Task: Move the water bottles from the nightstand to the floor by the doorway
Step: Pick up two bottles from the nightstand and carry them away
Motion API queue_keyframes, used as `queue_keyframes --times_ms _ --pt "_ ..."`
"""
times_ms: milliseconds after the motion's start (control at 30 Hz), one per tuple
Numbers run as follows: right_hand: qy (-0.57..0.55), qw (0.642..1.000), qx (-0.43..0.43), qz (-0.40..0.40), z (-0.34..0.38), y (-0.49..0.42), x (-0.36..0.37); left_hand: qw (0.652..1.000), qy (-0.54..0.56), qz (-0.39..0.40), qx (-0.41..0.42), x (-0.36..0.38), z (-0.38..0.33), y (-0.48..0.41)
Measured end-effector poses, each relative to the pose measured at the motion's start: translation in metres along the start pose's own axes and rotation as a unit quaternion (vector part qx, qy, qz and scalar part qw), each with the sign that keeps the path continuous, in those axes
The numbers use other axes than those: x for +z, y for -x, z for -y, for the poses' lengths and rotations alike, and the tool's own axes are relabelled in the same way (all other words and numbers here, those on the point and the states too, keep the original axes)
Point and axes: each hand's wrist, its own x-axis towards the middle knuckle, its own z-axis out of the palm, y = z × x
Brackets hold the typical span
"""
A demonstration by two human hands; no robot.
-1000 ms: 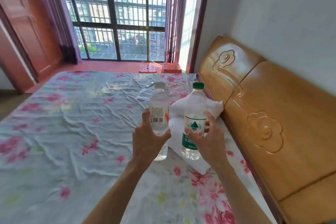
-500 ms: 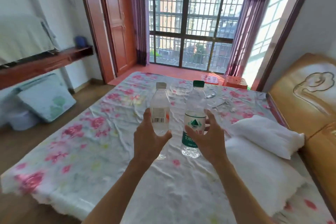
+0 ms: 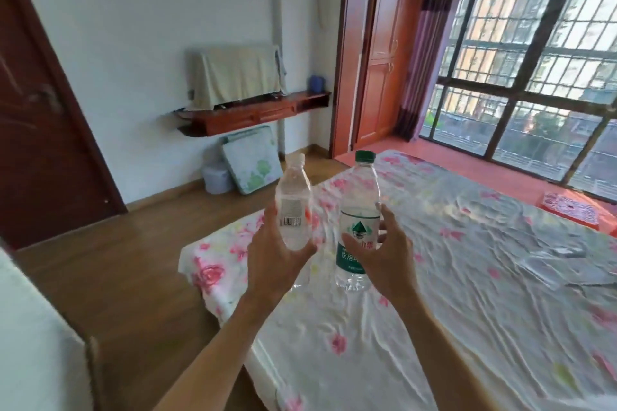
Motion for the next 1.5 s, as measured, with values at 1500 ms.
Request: queue_keyframes --times_ms 1500 --pt "-0.106 0.926 -0.130 0.337 0.169 -0.159 0.504 0.936 -0.164 -0.247 -0.191 -0.242 0.311 -0.227"
